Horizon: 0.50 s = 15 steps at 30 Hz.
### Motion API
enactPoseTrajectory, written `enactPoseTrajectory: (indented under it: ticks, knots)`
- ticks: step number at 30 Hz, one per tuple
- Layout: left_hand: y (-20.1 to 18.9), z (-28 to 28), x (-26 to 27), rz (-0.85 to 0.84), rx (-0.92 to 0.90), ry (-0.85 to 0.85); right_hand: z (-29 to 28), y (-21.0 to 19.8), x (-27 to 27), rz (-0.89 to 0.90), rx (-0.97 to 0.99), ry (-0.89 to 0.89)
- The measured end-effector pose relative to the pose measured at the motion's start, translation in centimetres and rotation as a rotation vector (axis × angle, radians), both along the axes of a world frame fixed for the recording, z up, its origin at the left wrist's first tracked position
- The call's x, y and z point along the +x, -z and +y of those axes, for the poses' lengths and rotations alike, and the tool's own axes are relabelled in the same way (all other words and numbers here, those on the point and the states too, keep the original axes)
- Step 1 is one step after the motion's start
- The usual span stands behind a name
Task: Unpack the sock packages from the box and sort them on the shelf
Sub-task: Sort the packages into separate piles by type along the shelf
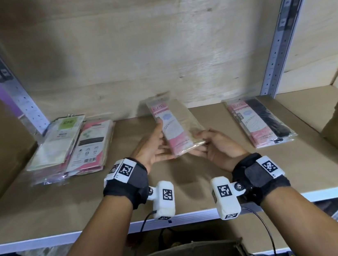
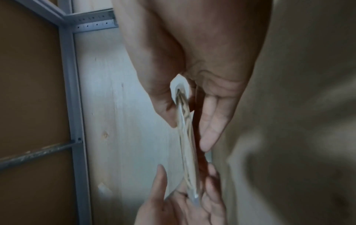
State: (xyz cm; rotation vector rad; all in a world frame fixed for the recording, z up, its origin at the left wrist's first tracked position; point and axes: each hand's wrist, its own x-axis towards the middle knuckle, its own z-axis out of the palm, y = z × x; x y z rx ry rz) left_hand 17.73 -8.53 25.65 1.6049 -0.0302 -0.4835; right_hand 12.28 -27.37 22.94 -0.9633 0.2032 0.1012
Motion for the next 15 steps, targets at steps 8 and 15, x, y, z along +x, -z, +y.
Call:
enactPoseTrajectory:
  ticks: [8, 15]
  knots:
    - [0.2, -2.2, -0.9, -0.543, 0.583, -0.133, 2.0, 0.1, -0.5, -0.027, -0.583, 0.024]
    - [0.2, -3.0, -1.4, -0.551, 0.654, -0.061, 2.4, -0.1, -0.3, -0.086, -0.838, 0.302]
